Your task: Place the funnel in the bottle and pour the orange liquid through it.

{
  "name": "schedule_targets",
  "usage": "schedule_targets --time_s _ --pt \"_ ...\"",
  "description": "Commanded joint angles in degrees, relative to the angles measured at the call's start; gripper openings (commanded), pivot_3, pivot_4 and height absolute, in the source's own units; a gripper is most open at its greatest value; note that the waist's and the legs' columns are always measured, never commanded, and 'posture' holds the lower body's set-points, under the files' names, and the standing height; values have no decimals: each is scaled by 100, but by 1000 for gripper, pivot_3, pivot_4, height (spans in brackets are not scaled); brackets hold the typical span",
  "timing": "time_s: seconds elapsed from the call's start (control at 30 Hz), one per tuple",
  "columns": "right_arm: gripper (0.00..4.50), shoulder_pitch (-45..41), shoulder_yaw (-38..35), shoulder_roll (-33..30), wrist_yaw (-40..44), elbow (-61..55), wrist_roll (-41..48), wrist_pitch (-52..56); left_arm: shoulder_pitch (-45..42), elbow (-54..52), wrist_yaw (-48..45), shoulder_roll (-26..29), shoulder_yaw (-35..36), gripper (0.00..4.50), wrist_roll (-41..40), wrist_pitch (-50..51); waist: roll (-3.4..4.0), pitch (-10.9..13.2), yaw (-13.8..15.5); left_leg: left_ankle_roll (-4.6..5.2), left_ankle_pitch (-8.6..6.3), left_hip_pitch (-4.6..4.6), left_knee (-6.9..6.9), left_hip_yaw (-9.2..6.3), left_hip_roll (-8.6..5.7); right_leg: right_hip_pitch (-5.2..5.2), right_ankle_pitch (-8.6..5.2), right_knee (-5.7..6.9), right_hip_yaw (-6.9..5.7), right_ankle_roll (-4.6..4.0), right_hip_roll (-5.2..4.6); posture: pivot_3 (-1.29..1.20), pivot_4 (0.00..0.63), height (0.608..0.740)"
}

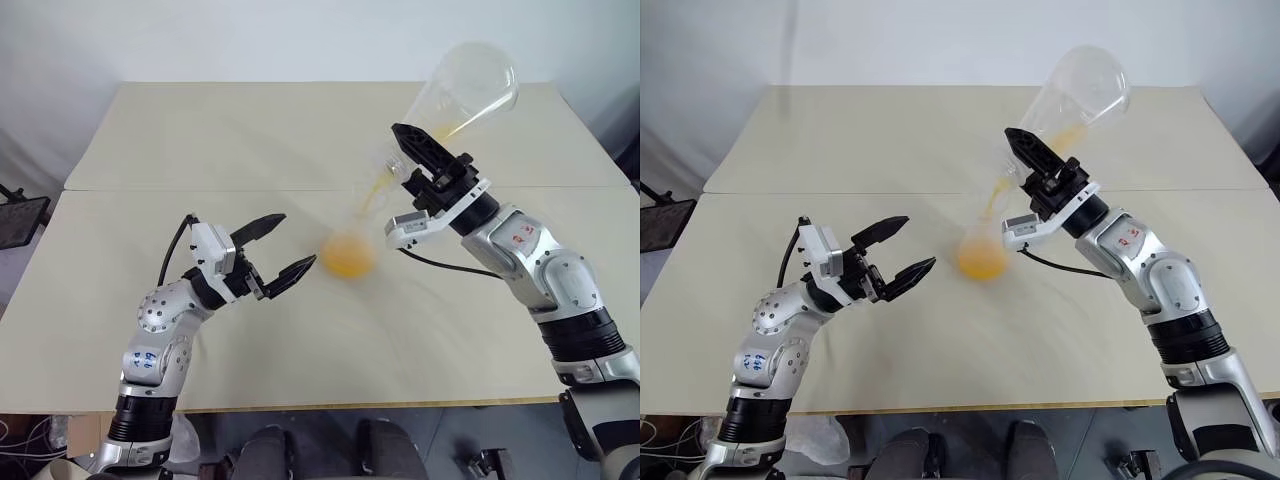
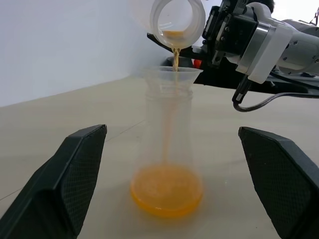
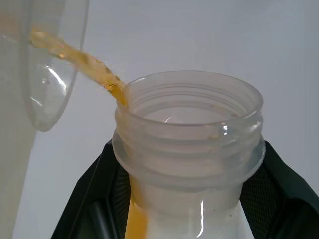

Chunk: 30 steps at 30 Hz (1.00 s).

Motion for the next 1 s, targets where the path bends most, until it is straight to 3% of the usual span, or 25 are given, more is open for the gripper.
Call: schedule_targets --time_s 0.03,1.0 --pt "2466 -182 -22 -43 -166 -69 -19 -1 30 -293 25 2 35 4500 -39 -109 0 0 -3 0 0 0 0 0 1 0 0 0 0 0 0 0 150 740" --pt "2466 -194 3 -40 -356 -69 -84 115 30 -278 20 26 69 4500 -59 -101 0 0 -1 0 0 0 -1 0 2 0 0 -1 0 0 0 0 150 740"
